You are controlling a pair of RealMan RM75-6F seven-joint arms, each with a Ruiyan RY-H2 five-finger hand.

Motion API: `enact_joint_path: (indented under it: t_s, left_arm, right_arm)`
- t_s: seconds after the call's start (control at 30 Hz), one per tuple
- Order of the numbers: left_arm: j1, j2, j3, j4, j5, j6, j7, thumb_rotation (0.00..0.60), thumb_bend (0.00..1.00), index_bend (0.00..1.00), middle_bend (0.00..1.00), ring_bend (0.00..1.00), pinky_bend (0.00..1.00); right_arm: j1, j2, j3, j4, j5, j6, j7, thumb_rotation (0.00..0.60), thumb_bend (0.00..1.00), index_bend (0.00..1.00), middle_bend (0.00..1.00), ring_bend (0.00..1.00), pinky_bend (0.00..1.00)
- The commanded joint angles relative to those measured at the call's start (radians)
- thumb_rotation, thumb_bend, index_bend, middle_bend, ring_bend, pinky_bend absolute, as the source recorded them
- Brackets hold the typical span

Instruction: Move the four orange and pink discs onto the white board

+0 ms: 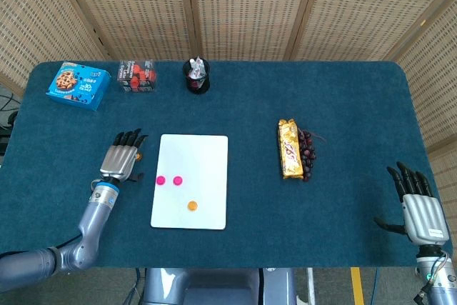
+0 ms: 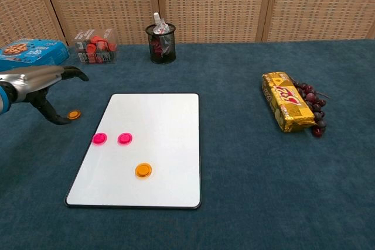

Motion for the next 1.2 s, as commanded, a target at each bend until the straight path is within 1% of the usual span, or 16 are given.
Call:
enact_joint_path:
  t_s: [0.03,0.13,0.27,0.5,0.7,0.9,1.2]
  left_arm:
    - [0.014,0.012,0.001,0.082,-0.002,-0.044,-0.056,0.6,0.31,0.19,0.0,0.0,0.0]
    - [0.017,0.001,0.0,0.15,0.0,-0.091,-0.107,0.6,0.31,0.22,0.0,0.0,0.0]
    - [0.018,-0.024,0.009,0.23,0.034,-0.129,-0.152,0.6,0.3,0.23,0.0,0.0,0.0]
    - [0.007,-0.067,0.002,0.312,0.075,-0.173,-0.21,0.6,0.3,0.31,0.0,0.0,0.0]
    - [-0.003,-0.096,-0.007,0.345,0.087,-0.182,-0.219,0.6,0.33,0.33,0.0,0.0,0.0]
    - [-0.005,-0.105,-0.011,0.348,0.093,-0.178,-0.215,0.6,0.33,0.35,0.0,0.0,0.0]
    - [-0.004,-0.118,-0.017,0.359,0.084,-0.172,-0.196,0.6,0.33,0.35,0.0,0.0,0.0]
  right_arm:
    - [0.0,-0.001,0.0,-0.001,0.002,-0.001,-0.004,0.6,0.0,0.0,0.0,0.0,0.0]
    - [0.0,-0.001,0.001,-0.004,0.009,-0.004,-0.009,0.6,0.0,0.0,0.0,0.0,0.0]
    - [0.0,0.0,0.004,-0.01,0.023,-0.009,-0.009,0.6,0.0,0.0,0.0,0.0,0.0]
    - [0.002,0.002,0.006,-0.016,0.036,-0.018,-0.013,0.6,0.0,0.0,0.0,0.0,0.0]
    - [0.004,0.004,0.007,-0.02,0.044,-0.024,-0.013,0.6,0.0,0.0,0.0,0.0,0.0]
    - [0.005,0.007,0.006,-0.022,0.046,-0.03,-0.007,0.6,0.0,0.0,0.0,0.0,0.0]
    - [0.006,0.011,0.004,-0.024,0.046,-0.033,-0.003,0.6,0.0,0.0,0.0,0.0,0.0]
